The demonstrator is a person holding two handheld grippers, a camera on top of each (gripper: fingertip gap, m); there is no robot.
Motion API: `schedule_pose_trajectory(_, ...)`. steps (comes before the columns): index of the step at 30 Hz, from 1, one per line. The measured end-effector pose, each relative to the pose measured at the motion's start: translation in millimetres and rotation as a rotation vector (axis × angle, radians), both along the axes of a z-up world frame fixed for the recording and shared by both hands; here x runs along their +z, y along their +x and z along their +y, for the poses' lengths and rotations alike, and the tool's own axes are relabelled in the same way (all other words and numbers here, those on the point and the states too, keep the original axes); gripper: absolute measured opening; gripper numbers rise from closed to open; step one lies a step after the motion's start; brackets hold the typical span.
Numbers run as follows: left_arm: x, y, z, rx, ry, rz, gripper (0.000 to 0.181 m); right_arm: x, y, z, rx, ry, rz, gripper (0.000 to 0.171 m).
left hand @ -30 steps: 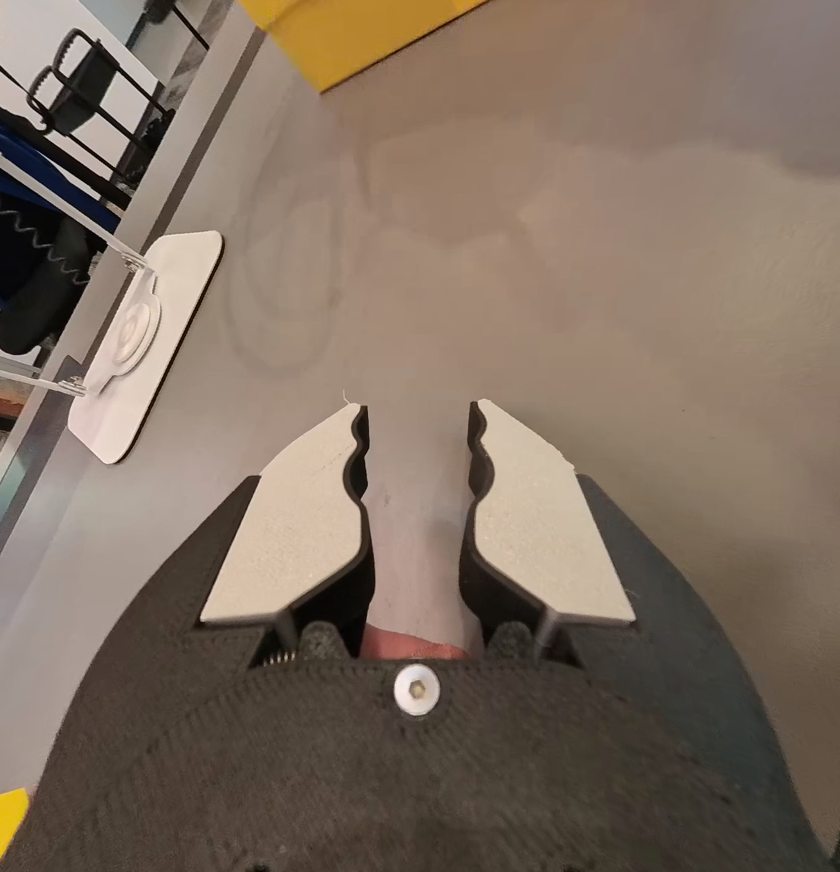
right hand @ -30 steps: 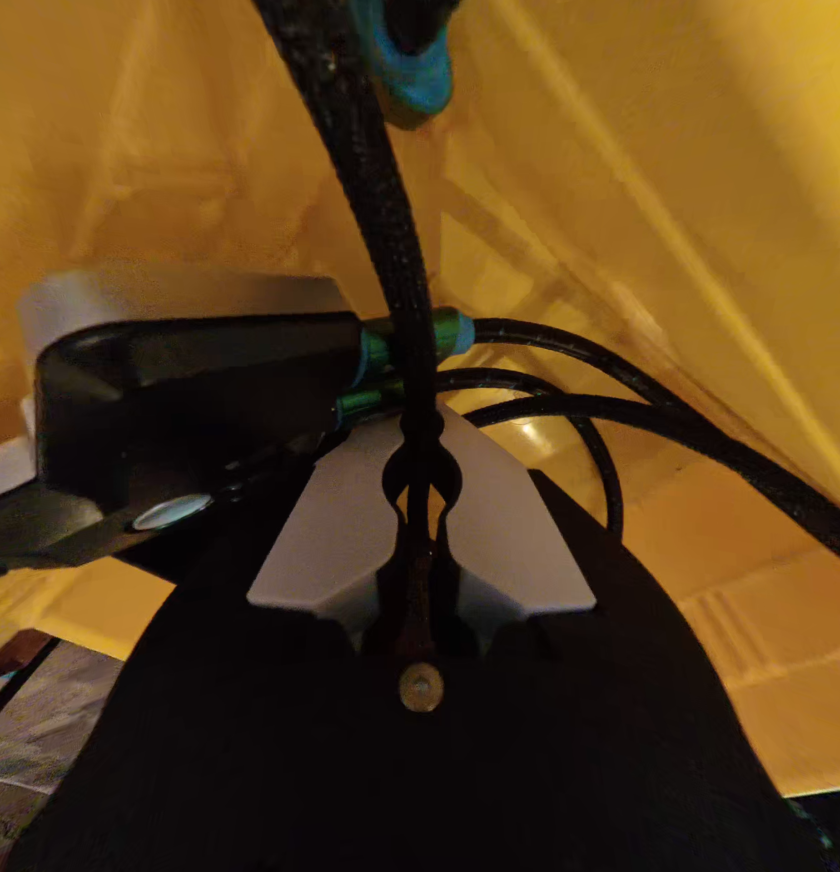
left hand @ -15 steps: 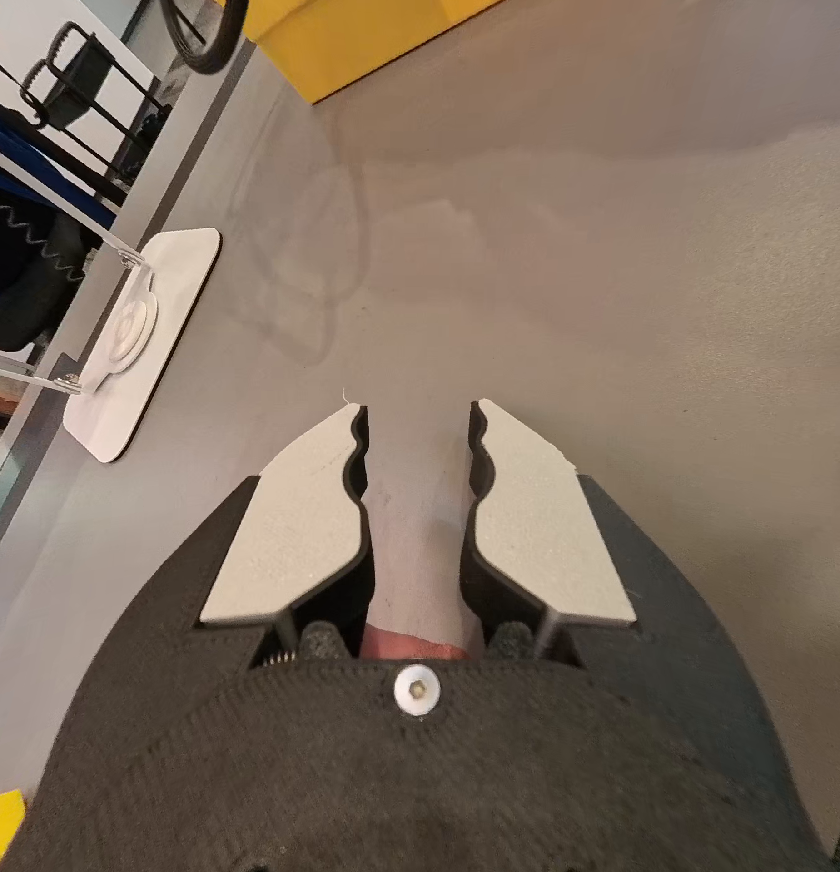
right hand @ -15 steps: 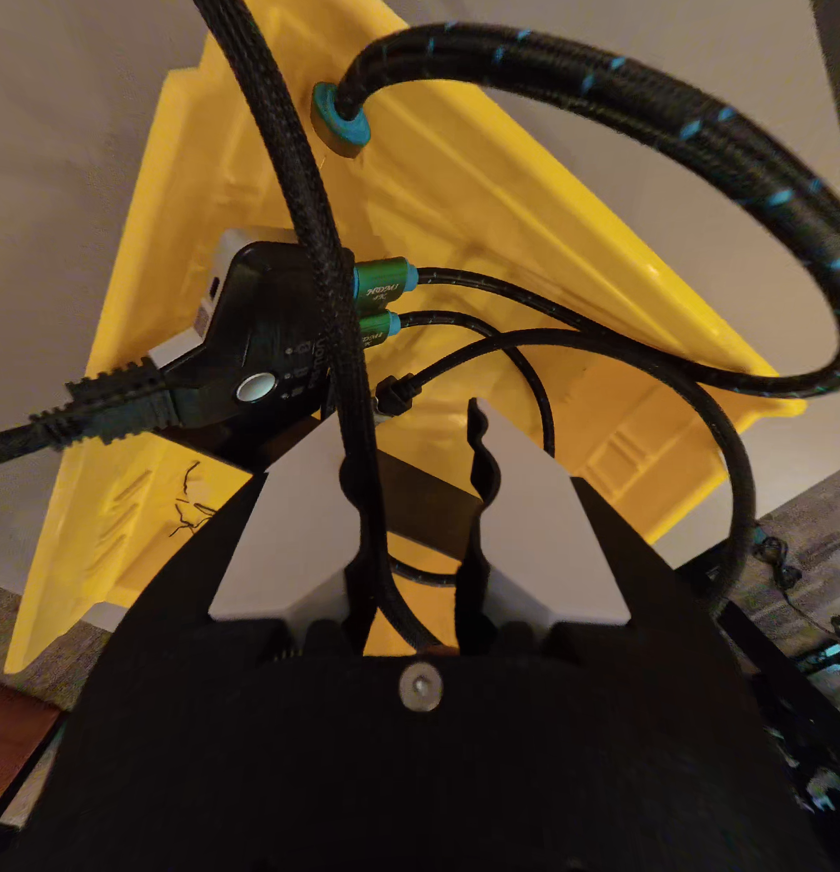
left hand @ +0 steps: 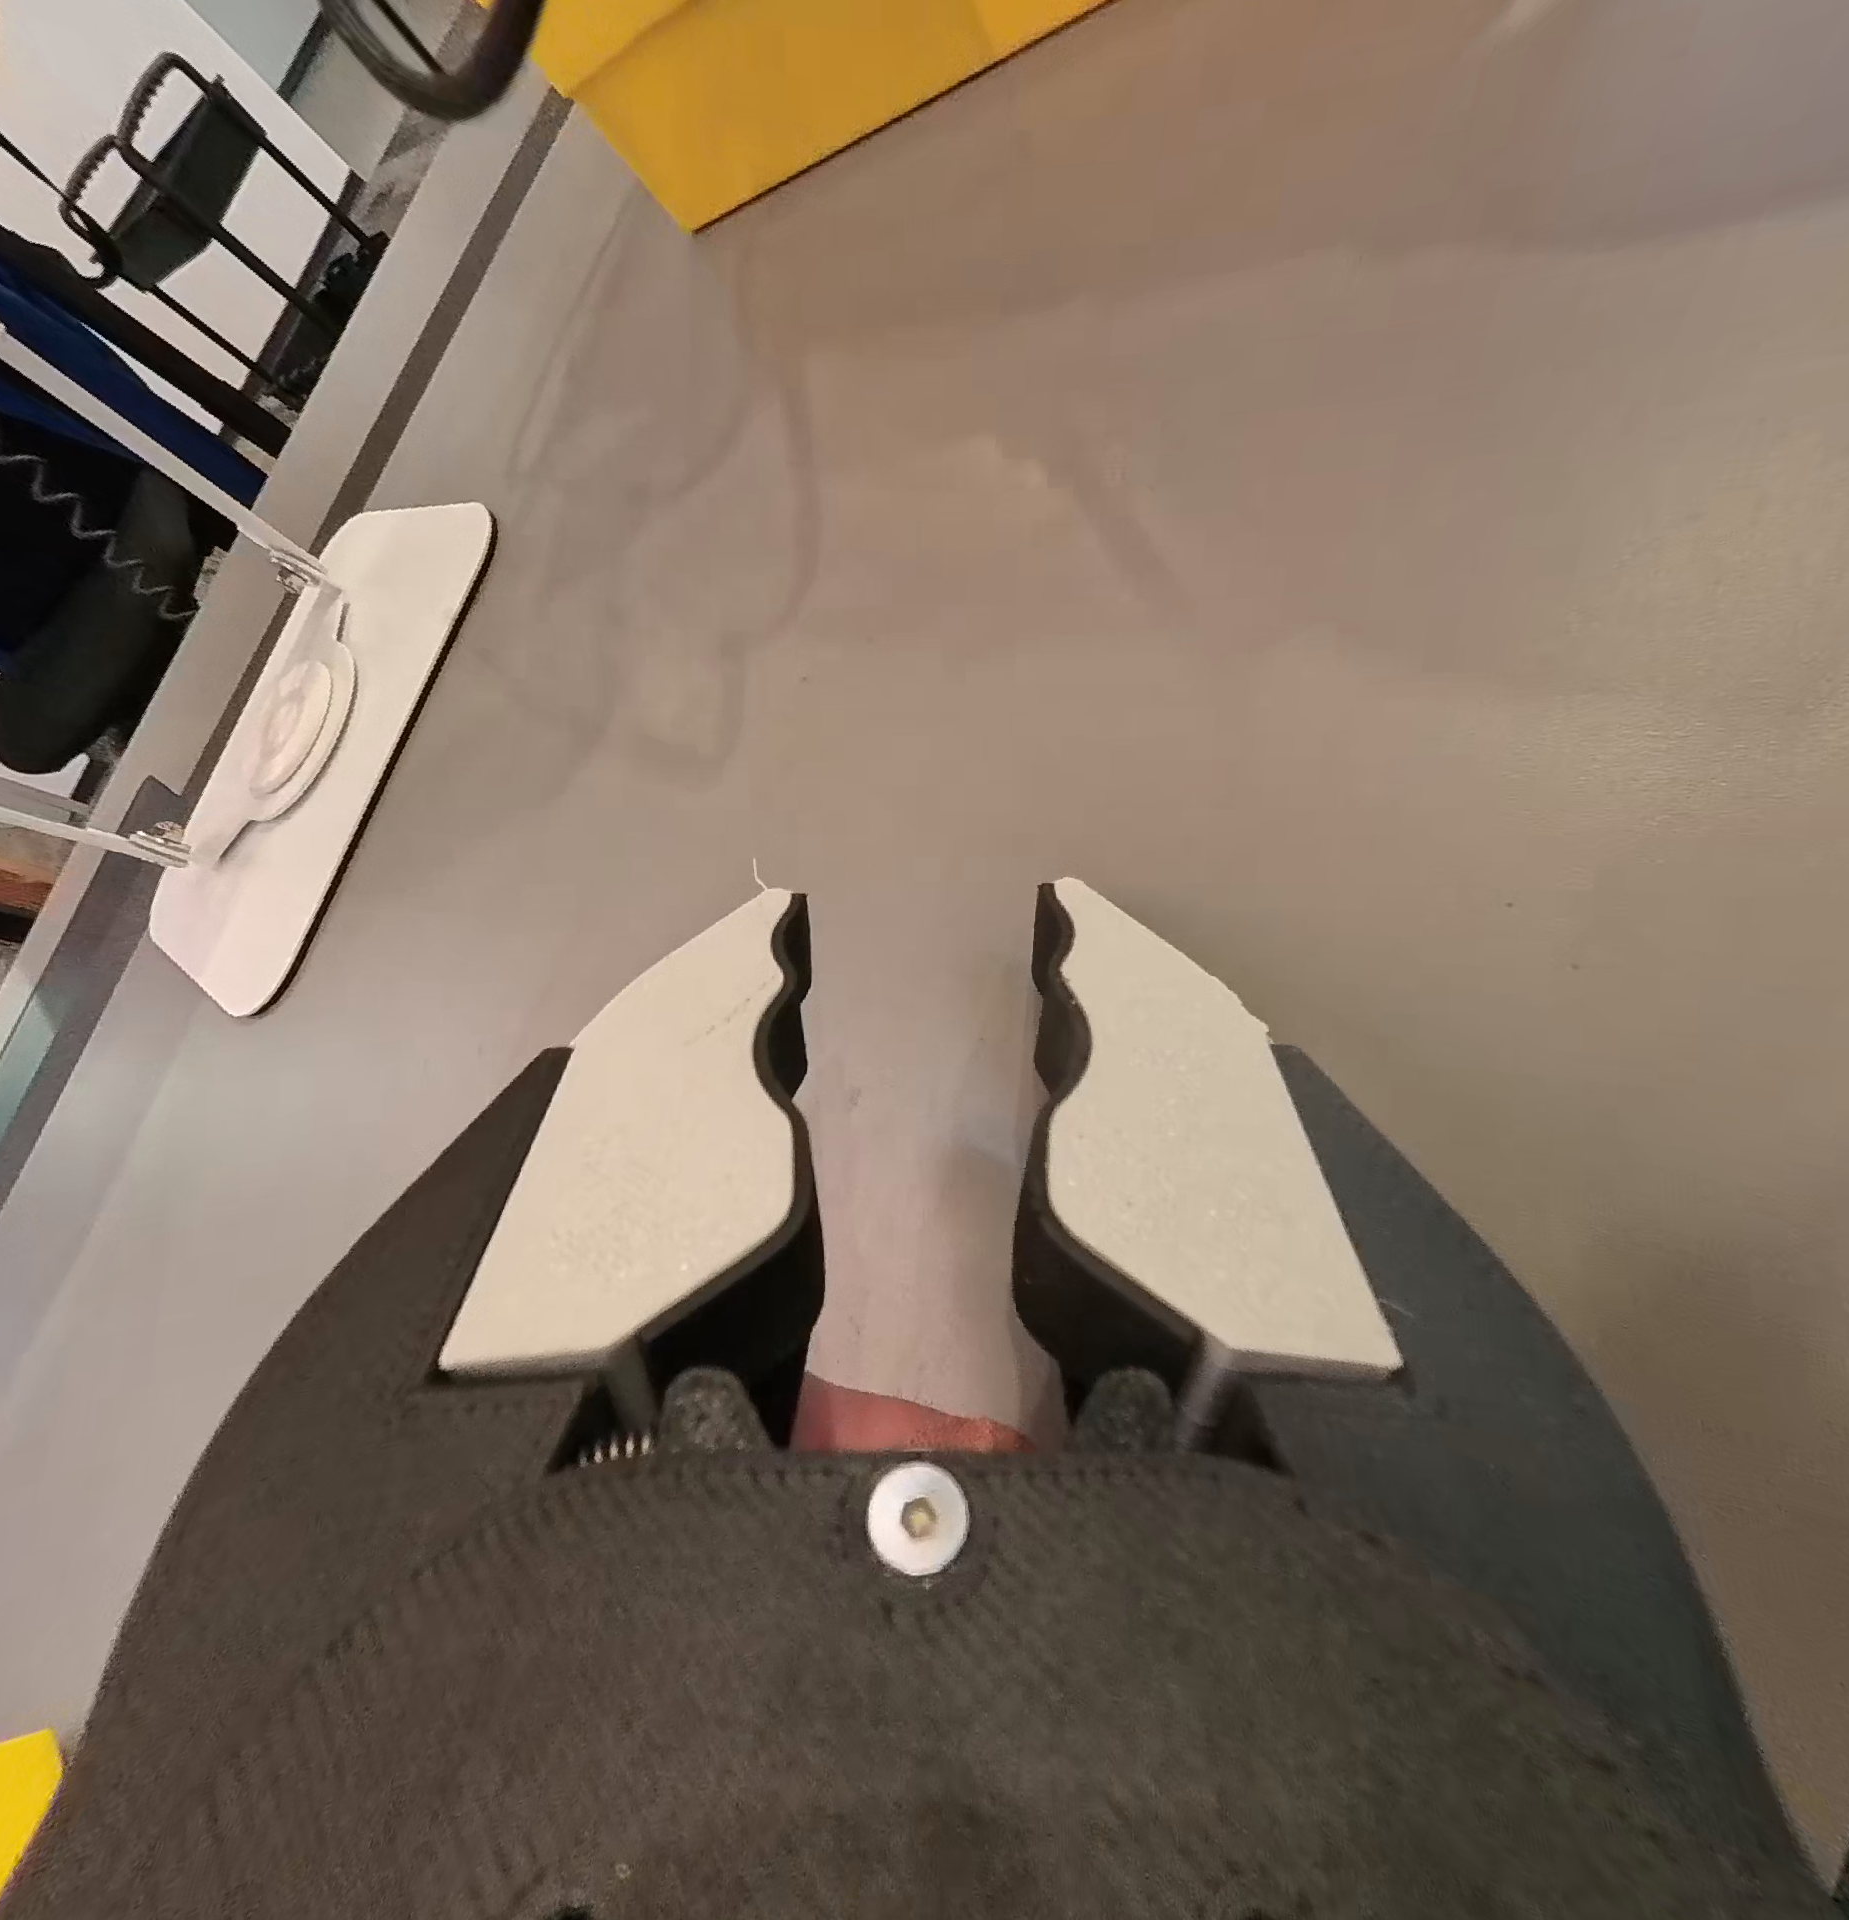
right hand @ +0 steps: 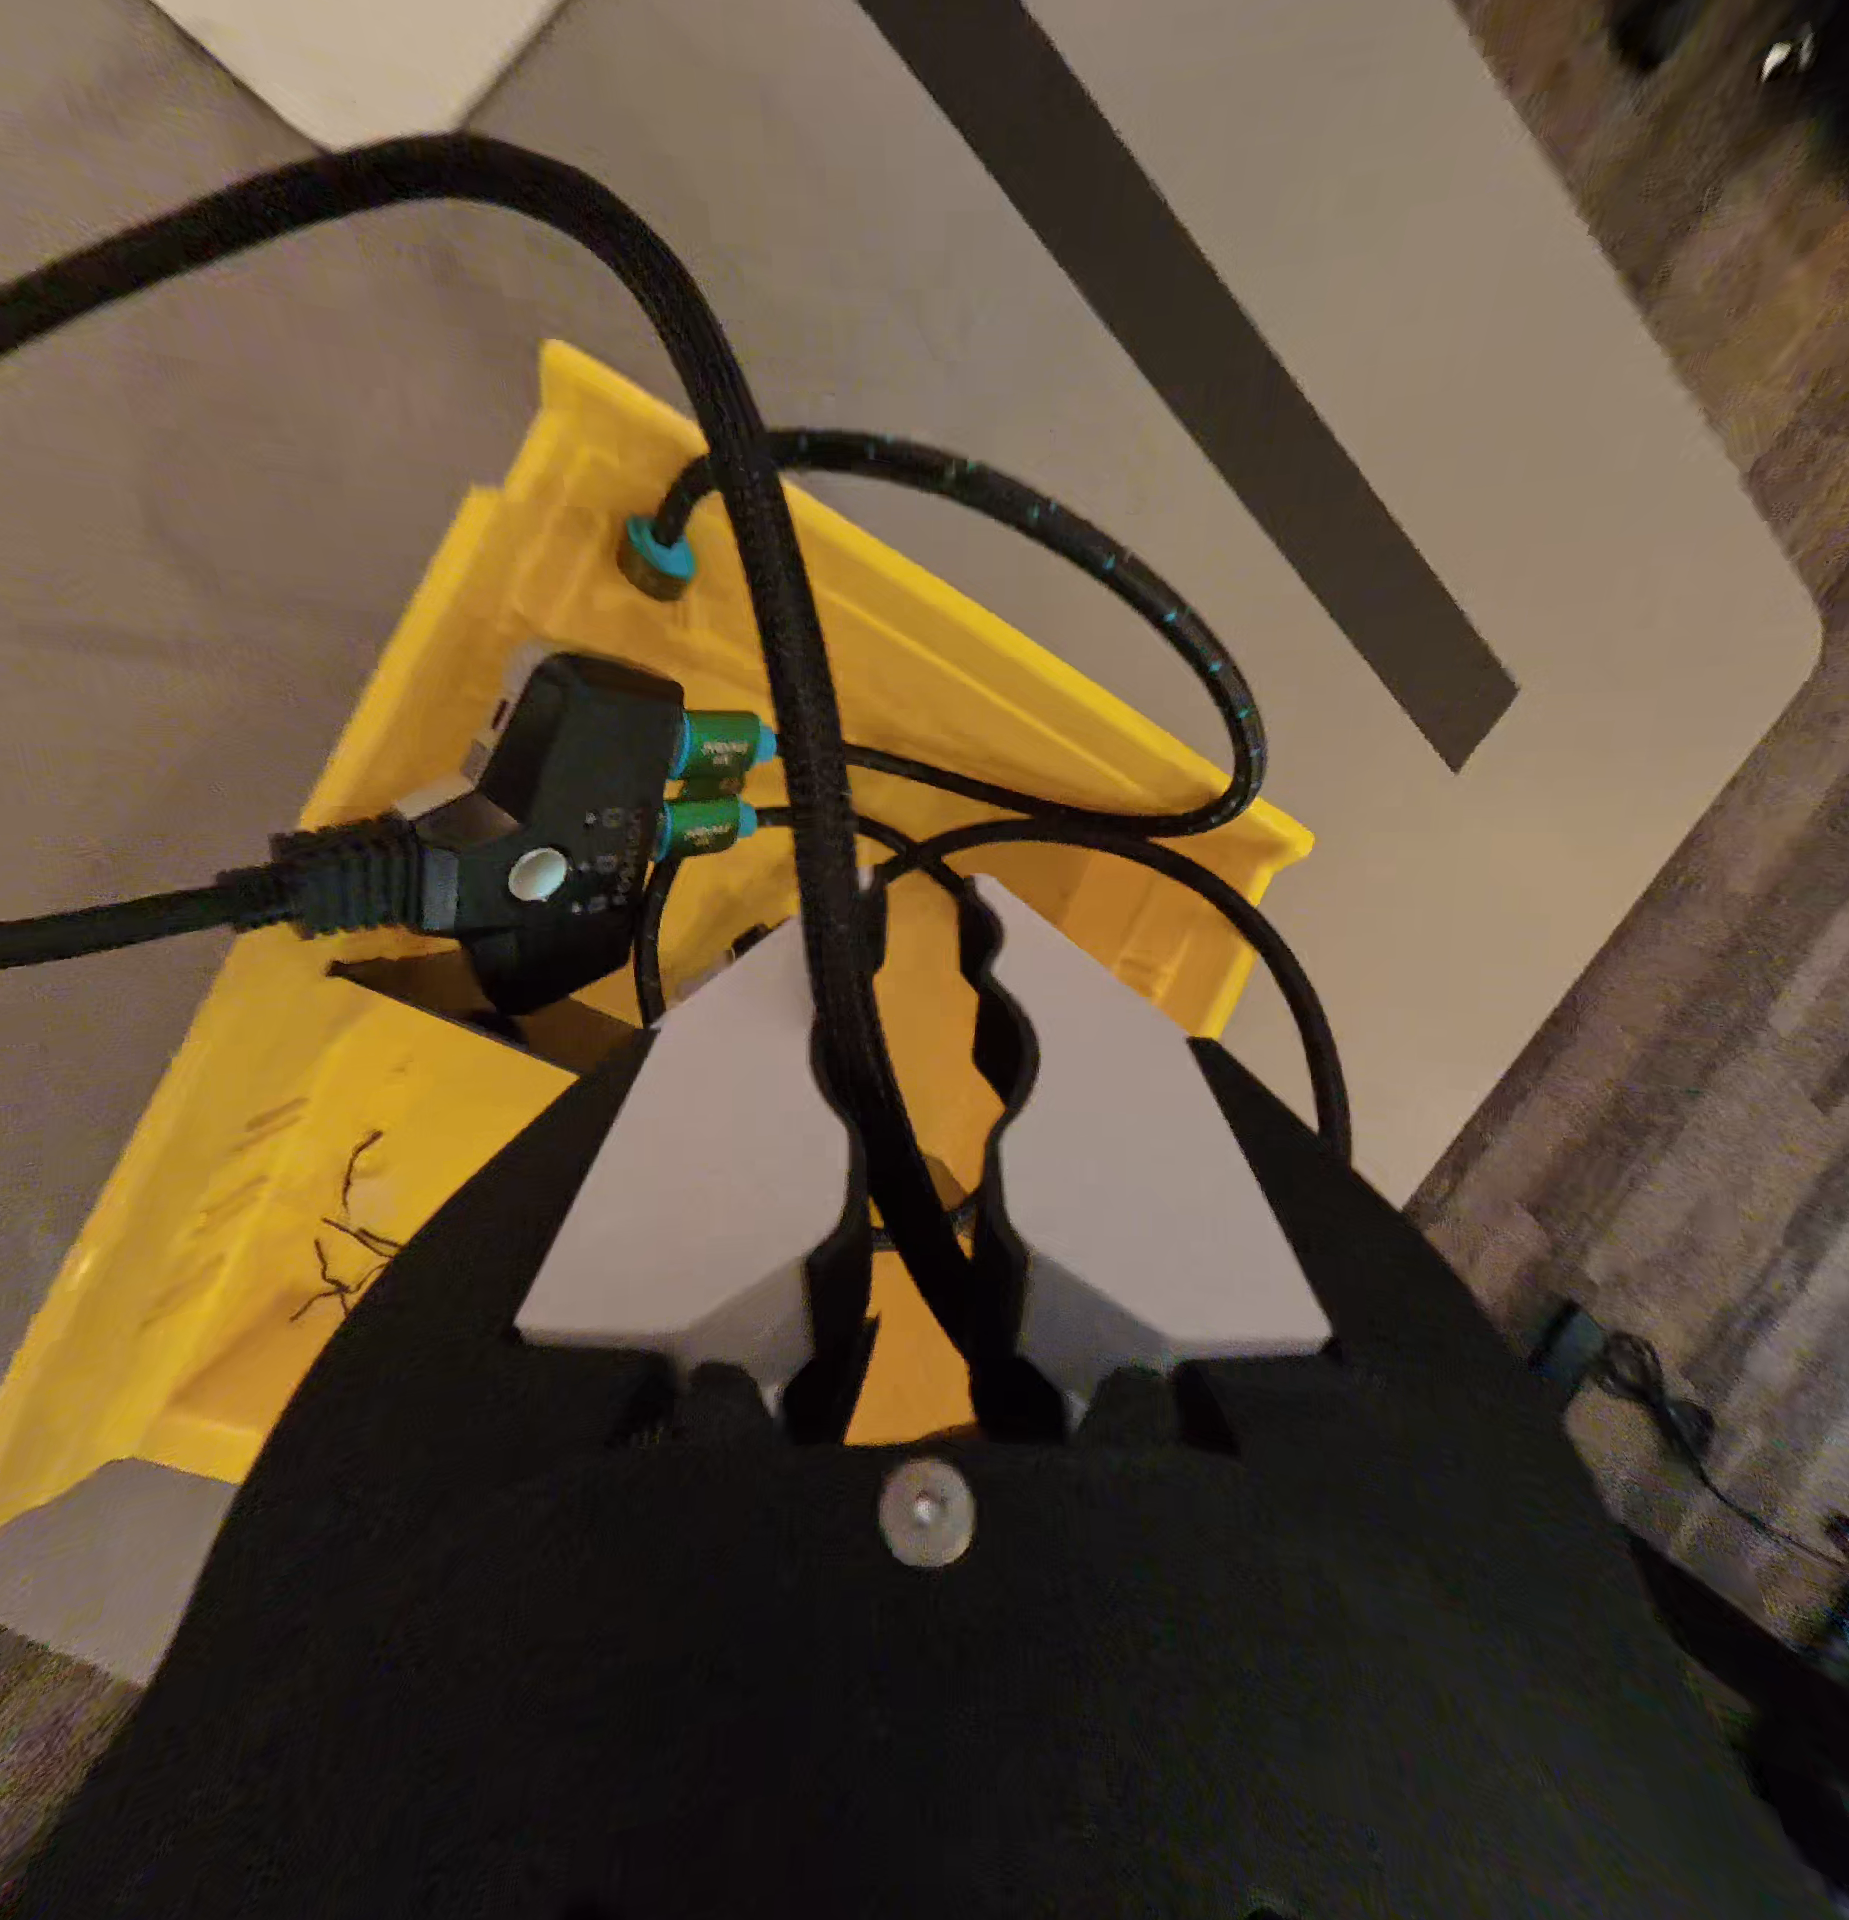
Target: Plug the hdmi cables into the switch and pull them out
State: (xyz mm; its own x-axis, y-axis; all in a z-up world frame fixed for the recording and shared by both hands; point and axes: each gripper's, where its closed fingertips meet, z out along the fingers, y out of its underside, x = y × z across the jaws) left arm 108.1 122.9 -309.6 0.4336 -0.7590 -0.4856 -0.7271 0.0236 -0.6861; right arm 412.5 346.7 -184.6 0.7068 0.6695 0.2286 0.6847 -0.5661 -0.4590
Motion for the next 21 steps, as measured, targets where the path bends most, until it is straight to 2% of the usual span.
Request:
schedule_pose_trajectory(1, 0, 0, 0, 0.000, -0.001, 0.000, 0.040, 9, -1, 0, 0.011, 0.020, 0.013, 0.000)
schedule_pose_trajectory(5, -1, 0, 0, 0.000, -0.022, -0.005, 0.040, 54, 4, 2, -0.002, 0.105, 0.086, 0.000)
schedule_pose_trajectory(7, -1, 0, 0, 0.001, -0.021, -0.005, 0.041, 78, 36, 6, -0.127, 0.179, 0.035, 0.000)
schedule_pose_trajectory(9, -1, 0, 0, 0.000, -0.016, -0.004, 0.041, 89, 73, 2, -0.236, 0.185, -0.089, 0.000)
schedule_pose_trajectory(11, -1, 0, 0, -0.001, -0.016, -0.004, 0.040, 89, 107, -7, -0.312, 0.149, -0.300, 0.000)
schedule_pose_trajectory(15, -1, 0, 0, -0.003, -0.016, -0.003, 0.040, 77, 129, -21, -0.277, 0.024, -0.666, 0.000)
schedule_pose_trajectory(18, -1, 0, 0, -0.002, -0.011, -0.002, 0.040, 60, 130, -22, -0.224, -0.077, -0.822, 0.000)
schedule_pose_trajectory(21, -1, 0, 0, -0.002, -0.011, -0.002, 0.040, 26, 112, -14, -0.101, -0.138, -0.892, 0.000)
